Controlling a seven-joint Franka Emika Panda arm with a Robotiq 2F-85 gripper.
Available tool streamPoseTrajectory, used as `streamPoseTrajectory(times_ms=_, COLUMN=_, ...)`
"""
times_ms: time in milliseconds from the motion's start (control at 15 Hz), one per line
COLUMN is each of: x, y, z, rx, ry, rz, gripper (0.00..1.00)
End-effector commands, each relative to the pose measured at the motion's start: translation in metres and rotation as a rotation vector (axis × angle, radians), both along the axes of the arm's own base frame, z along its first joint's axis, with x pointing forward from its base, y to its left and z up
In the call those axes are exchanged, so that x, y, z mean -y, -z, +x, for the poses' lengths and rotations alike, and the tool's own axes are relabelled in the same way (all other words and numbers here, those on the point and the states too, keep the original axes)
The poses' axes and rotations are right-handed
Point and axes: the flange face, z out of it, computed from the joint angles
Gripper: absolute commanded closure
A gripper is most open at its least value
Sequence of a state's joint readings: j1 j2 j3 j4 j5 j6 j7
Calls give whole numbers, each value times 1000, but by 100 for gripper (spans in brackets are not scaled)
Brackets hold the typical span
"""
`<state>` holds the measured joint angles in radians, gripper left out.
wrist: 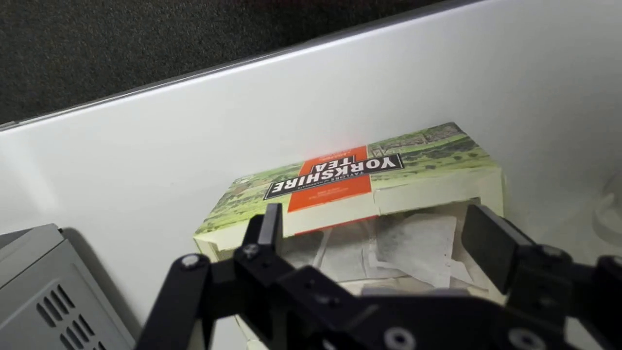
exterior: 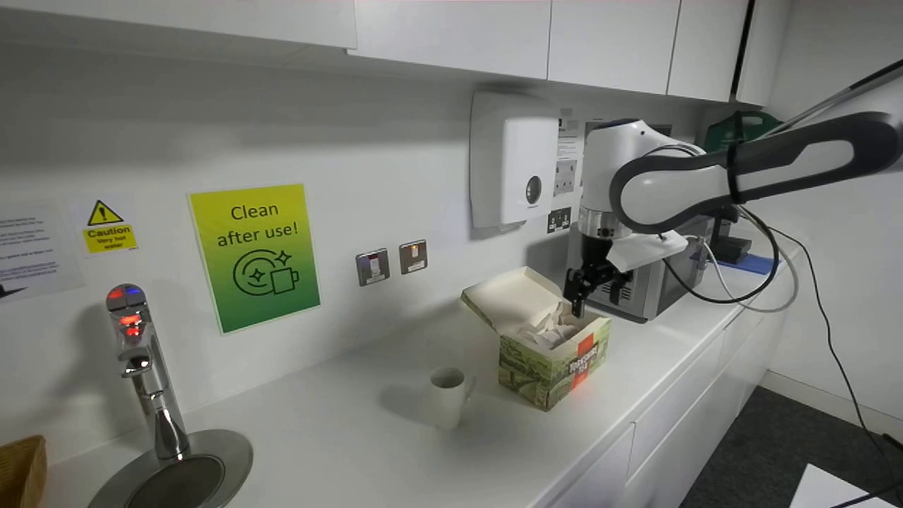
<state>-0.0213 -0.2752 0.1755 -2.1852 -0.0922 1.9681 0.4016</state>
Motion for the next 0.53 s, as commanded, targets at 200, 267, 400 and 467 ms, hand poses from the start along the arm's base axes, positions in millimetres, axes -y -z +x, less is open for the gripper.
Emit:
streamPoseTrajectory(times_ms=200, x=-2, y=4, z=1, rx=2, ry=6, rz=-13, gripper=0)
streamPoseTrajectory(times_ms=267, x=-1, y=7, z=4, rx=-4, ry=17, rz=-19, gripper=0)
streamPoseTrajectory(times_ms=400, x=4, y=11, z=12, rx=-4, ry=42, rz=-38, gripper=0)
streamPoseTrajectory(times_ms=467, x=6, y=12, z=16, rx=2, ry=55, rz=-48, gripper=0)
